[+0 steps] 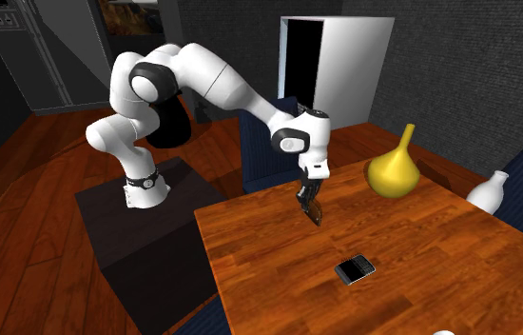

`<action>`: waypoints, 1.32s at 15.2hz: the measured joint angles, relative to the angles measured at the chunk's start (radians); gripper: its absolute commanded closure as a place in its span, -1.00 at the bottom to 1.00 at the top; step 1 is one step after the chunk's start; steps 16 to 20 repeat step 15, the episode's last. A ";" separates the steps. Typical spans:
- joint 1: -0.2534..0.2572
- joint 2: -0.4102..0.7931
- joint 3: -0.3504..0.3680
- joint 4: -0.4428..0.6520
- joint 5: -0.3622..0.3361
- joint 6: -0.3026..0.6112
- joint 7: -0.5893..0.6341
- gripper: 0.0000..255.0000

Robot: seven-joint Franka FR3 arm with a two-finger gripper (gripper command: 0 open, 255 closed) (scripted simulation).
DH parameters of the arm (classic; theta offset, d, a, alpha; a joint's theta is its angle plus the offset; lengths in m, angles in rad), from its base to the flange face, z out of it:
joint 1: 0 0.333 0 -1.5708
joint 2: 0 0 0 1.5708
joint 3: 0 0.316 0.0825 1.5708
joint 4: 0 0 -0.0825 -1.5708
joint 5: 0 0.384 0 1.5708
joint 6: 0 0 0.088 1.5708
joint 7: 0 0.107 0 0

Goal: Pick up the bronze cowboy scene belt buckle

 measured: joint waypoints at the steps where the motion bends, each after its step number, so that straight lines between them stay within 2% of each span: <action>1: -0.002 -0.006 0.002 0.001 0.003 -0.008 -0.003 1.00; 14: -0.019 -0.093 0.032 0.040 0.050 -0.127 -0.037 1.00; 20: -0.020 -0.099 0.034 0.041 0.053 -0.134 -0.037 1.00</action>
